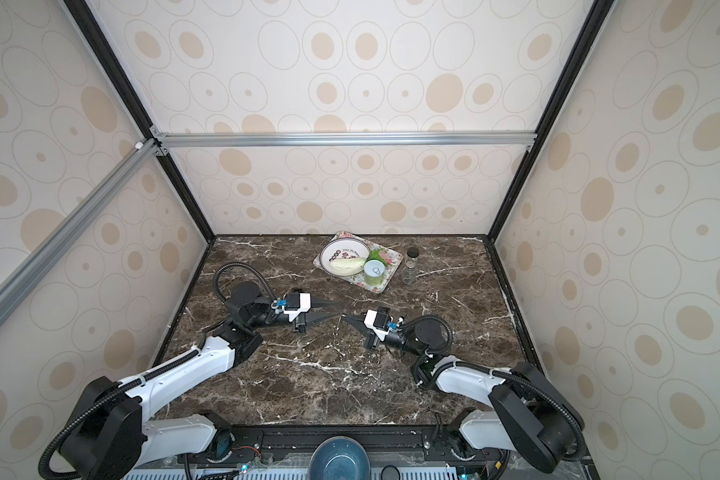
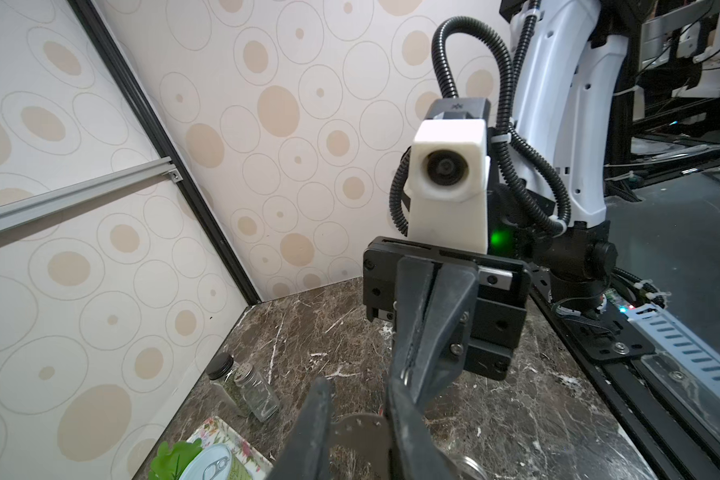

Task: Put the keys on the keyring

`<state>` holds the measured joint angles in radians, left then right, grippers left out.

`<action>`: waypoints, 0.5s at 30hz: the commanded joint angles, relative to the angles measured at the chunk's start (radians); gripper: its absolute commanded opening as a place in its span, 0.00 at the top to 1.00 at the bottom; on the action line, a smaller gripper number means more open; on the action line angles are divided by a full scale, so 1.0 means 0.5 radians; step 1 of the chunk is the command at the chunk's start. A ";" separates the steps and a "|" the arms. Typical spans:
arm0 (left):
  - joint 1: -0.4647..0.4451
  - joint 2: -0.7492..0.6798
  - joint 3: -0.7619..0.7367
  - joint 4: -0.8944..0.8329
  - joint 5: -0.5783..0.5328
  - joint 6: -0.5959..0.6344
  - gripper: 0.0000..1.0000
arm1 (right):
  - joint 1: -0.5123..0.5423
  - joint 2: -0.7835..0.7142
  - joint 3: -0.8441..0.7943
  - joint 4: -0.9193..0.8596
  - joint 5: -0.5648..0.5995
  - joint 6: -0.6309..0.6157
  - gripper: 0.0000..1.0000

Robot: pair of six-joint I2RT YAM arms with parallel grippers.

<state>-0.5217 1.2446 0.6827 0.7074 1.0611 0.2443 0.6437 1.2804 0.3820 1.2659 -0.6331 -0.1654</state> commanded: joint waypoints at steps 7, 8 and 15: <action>0.010 0.038 0.138 -0.243 0.217 0.211 0.77 | -0.011 -0.077 0.019 0.104 -0.068 0.044 1.00; 0.010 0.044 0.148 -0.261 0.225 0.220 0.78 | -0.010 -0.074 0.026 0.098 -0.089 0.048 1.00; 0.007 0.067 0.173 -0.306 0.236 0.272 0.88 | -0.010 -0.038 0.057 0.146 -0.143 0.109 1.00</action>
<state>-0.5217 1.2690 0.7265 0.5903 1.1587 0.3378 0.6399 1.2652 0.3813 1.2694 -0.6708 -0.1307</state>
